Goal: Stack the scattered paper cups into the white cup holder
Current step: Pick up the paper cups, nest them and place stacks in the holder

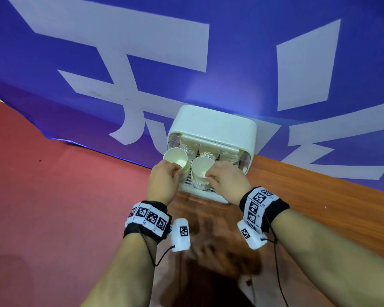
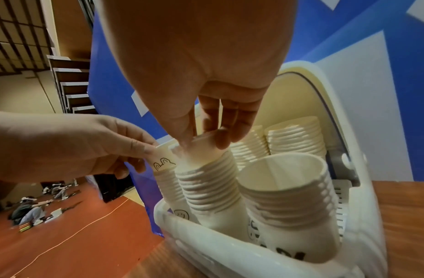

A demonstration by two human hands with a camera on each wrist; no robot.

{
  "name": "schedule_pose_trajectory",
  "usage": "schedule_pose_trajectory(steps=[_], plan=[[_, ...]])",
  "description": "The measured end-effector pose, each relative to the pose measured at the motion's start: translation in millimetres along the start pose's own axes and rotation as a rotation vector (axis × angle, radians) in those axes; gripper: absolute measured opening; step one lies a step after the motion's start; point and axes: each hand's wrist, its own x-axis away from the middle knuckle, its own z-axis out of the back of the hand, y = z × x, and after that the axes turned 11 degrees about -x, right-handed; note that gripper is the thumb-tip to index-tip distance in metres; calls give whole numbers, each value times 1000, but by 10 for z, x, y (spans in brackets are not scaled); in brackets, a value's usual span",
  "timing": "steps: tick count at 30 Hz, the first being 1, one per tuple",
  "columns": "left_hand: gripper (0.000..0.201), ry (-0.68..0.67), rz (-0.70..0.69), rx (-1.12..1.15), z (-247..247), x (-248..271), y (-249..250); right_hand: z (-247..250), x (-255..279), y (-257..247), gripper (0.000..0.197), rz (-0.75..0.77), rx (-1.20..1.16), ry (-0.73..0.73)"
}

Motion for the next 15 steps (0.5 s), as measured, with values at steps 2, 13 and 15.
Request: schedule_pose_trajectory(steps=[2, 13, 15], plan=[[13, -42, -11, -52, -59, -41, -25, -69, -15, 20, 21, -15, 19, -42], [14, -168, 14, -126, -222, -124, -57, -216, -108, 66, 23, -102, 55, -131], [17, -164, 44, -101, -175, -114, -25, -188, -87, 45, 25, -118, 17, -128]])
